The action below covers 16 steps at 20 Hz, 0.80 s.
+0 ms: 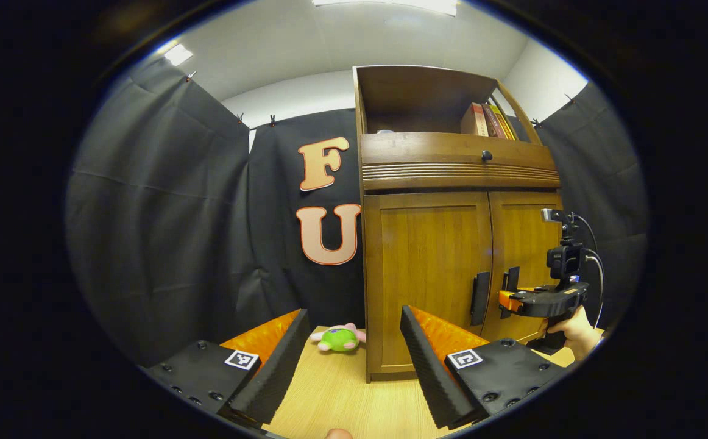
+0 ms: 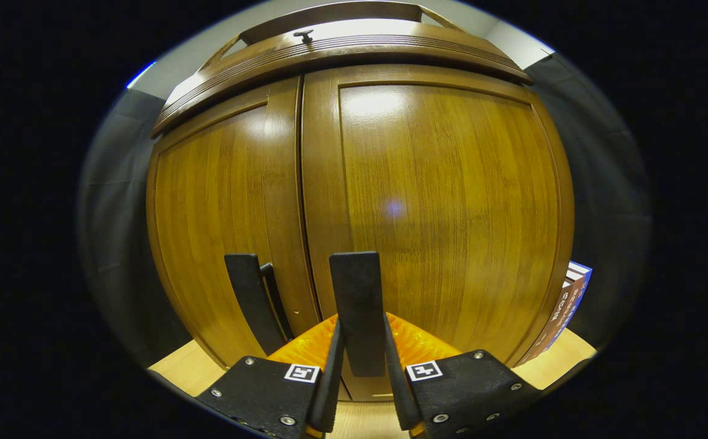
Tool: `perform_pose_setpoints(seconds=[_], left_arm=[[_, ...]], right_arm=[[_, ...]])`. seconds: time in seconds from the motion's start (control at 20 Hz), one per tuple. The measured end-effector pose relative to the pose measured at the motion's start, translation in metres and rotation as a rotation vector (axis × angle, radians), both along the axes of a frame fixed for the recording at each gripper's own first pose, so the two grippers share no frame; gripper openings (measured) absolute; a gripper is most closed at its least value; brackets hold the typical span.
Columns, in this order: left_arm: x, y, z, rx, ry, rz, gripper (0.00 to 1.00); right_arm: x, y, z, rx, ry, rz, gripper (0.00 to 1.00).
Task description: Open the right door of the double-door shoe cabinet with the right hand, and open the left door with the left hand.
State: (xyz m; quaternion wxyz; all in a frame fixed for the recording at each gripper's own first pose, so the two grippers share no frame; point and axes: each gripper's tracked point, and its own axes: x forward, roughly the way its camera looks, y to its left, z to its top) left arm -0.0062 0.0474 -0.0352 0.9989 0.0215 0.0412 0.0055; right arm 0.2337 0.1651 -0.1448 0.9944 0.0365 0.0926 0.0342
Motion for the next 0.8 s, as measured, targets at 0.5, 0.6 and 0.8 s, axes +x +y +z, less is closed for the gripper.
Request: perform_pose_setpoints(seconds=[0.5,0.6,0.8], left_arm=[[0.0,-0.002,-0.006,-0.006,0.015,-0.001,0.97],[0.002,-0.004,-0.007,-0.01,0.02,-0.004,0.96],[0.004,-0.009,-0.011,0.004,0.029,-0.009,0.95]], right_arm=[[-0.04,-0.005,0.003,0.006,-0.01,0.081,0.35],[-0.048,-0.007,0.003,0.012,-0.014,0.099,0.34],[-0.072,-0.014,0.008,0.014,-0.039,0.135,0.3]])
